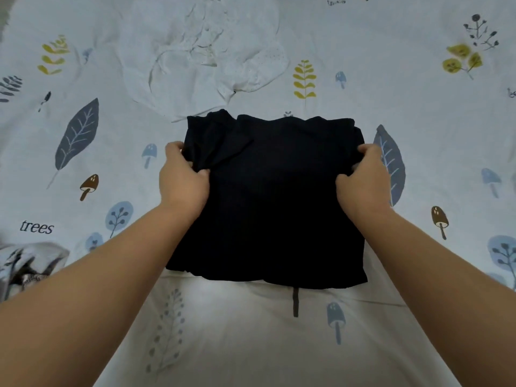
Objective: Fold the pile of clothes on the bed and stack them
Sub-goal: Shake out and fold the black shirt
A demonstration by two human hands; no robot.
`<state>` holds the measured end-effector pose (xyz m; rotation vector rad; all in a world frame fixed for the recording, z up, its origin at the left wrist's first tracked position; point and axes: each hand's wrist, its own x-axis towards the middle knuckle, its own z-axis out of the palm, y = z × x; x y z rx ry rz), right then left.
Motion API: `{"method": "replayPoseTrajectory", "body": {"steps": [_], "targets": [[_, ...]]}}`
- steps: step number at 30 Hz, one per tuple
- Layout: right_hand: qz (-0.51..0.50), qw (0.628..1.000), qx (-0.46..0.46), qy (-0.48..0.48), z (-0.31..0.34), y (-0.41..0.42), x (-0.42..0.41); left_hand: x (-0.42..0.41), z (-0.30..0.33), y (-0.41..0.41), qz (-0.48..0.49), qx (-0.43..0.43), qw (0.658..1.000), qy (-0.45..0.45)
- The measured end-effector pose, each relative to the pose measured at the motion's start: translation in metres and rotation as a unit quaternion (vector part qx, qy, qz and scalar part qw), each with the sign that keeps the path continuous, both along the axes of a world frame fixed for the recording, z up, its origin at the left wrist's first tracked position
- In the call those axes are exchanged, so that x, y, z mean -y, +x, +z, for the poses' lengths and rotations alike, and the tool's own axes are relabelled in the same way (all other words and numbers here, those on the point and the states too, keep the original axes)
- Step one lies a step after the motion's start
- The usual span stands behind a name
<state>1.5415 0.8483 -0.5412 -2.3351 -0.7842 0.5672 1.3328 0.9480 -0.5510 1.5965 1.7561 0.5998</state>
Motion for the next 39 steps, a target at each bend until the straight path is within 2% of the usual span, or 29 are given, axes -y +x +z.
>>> {"method": "replayPoseTrajectory", "body": {"steps": [3,5,6,8,12,17,20,23,24,26,29,32,34,36,39], "targets": [[0.009,0.994,0.049,-0.094,0.001,-0.013,0.020,0.026,-0.001,-0.014,-0.019,-0.126,0.990,0.061],[0.020,0.990,0.028,-0.137,0.001,-0.029,0.035,0.050,-0.003,-0.018,-0.027,-0.211,0.977,0.028],[0.028,0.990,0.011,-0.141,0.001,-0.036,0.040,0.059,-0.004,-0.019,-0.031,-0.219,0.975,-0.003],[0.040,0.991,-0.018,-0.125,0.000,-0.047,0.047,0.068,-0.006,-0.020,-0.041,-0.186,0.981,-0.039],[0.051,0.993,-0.043,-0.093,0.003,-0.046,0.051,0.060,-0.001,-0.023,-0.047,-0.096,0.994,-0.037],[0.116,0.981,-0.024,-0.151,0.023,-0.037,0.089,0.087,0.019,-0.052,-0.101,-0.088,0.990,-0.040],[0.148,0.965,-0.051,-0.212,0.032,-0.038,0.126,0.128,0.025,-0.078,-0.132,-0.096,0.982,-0.091],[0.173,0.942,-0.075,-0.277,0.032,-0.047,0.148,0.153,0.019,-0.091,-0.136,-0.157,0.965,-0.162],[0.173,0.939,-0.071,-0.289,0.032,-0.050,0.149,0.154,0.019,-0.089,-0.124,-0.180,0.964,-0.153],[0.152,0.948,-0.024,-0.277,0.029,-0.052,0.143,0.148,0.018,-0.078,-0.100,-0.189,0.974,-0.076],[0.092,0.973,0.065,-0.200,0.022,-0.048,0.117,0.123,0.012,-0.049,-0.112,-0.196,0.972,0.062],[0.074,0.982,0.084,-0.152,0.011,-0.039,0.088,0.095,0.001,-0.027,-0.155,-0.234,0.958,0.061],[0.087,0.980,0.080,-0.158,0.002,-0.031,0.077,0.077,-0.007,-0.022,-0.116,-0.204,0.971,0.044],[0.089,0.978,0.099,-0.162,-0.005,-0.025,0.075,0.058,-0.012,-0.024,-0.021,-0.144,0.989,0.001],[0.083,0.971,0.171,-0.144,-0.011,-0.024,0.077,0.046,-0.007,-0.024,0.109,-0.086,0.990,-0.002]]}}
